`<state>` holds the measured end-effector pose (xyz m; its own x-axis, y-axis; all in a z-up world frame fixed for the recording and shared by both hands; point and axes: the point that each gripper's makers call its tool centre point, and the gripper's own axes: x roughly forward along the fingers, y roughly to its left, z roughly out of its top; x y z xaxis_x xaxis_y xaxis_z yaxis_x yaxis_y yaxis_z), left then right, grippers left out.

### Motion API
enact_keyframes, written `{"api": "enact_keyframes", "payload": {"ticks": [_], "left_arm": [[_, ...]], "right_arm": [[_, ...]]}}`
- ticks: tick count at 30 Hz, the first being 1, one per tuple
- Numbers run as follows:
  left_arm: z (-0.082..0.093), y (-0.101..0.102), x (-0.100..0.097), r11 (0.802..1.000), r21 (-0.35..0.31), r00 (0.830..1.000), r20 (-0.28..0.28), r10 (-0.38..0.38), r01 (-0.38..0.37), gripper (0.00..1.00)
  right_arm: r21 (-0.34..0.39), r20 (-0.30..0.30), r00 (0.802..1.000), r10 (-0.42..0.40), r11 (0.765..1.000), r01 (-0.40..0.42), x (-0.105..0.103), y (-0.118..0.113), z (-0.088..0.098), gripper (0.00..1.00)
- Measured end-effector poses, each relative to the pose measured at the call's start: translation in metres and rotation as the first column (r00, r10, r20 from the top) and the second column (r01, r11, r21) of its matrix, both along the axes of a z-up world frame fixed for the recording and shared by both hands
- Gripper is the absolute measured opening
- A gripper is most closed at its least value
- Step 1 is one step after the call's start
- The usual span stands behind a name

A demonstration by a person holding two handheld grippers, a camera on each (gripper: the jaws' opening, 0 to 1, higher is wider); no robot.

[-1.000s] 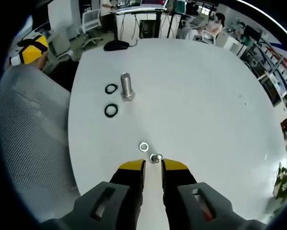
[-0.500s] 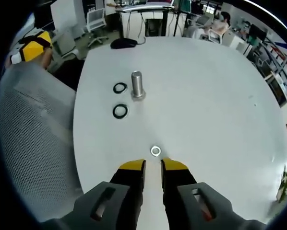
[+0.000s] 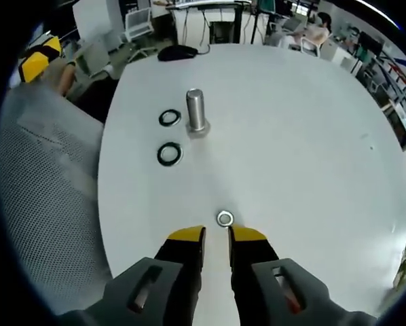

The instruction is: Place the washer onto the threaded stud by aligning its center hole with the stud, sliding it down to the base, and recovering from edge contact or off-axis alignment until the washer reaches the visible bottom stop.

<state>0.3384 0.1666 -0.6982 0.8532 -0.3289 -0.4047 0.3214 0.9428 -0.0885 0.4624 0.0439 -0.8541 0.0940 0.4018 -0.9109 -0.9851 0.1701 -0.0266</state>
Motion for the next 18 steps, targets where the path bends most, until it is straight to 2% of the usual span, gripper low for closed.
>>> {"api": "enact_keyframes", "payload": {"ticks": [18], "left_arm": [[-0.001, 0.0, 0.0, 1.0, 0.003, 1.0, -0.005, -0.003, 0.003, 0.04]], "right_arm": [[-0.022, -0.012, 0.999, -0.032, 0.999, 0.032, 0.008, 0.001, -0.019, 0.17]]}}
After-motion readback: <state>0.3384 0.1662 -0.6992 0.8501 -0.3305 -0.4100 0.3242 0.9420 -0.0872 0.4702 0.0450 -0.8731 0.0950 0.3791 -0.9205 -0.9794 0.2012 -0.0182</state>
